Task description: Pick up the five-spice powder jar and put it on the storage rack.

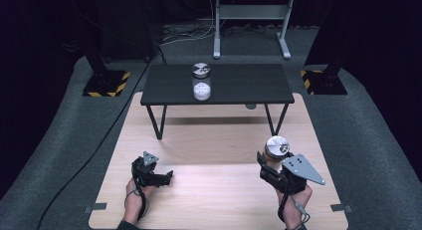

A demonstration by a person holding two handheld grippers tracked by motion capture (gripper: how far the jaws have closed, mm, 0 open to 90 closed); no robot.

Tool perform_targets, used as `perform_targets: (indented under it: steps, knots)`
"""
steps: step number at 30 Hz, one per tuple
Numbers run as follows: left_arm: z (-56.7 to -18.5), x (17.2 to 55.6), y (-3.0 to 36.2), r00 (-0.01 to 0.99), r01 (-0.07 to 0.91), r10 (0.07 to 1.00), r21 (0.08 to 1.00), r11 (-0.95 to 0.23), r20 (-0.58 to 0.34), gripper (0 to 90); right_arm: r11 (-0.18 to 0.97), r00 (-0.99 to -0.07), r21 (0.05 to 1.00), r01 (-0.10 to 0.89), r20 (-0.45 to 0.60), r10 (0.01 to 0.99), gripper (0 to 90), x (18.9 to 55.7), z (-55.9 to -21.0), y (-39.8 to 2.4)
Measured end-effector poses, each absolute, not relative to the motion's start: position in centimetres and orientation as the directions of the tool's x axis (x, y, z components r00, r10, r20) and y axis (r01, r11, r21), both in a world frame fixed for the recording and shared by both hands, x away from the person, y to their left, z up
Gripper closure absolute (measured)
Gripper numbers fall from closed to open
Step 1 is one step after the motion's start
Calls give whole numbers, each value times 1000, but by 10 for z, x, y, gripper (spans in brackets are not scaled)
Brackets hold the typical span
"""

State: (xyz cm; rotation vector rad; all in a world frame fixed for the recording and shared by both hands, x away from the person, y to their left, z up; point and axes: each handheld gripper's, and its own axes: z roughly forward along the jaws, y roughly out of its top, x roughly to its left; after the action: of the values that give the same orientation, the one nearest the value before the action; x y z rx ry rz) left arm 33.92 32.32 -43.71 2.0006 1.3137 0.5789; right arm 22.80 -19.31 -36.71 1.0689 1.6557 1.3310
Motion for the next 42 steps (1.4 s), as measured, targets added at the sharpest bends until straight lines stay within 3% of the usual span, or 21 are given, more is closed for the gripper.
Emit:
perform_targets:
  steps: [42]
  knots:
    - [-437, 340, 323, 398, 623, 918, 733, -274, 5, 4, 120, -419, 977, 174, -37, 907, 293, 288, -331, -184]
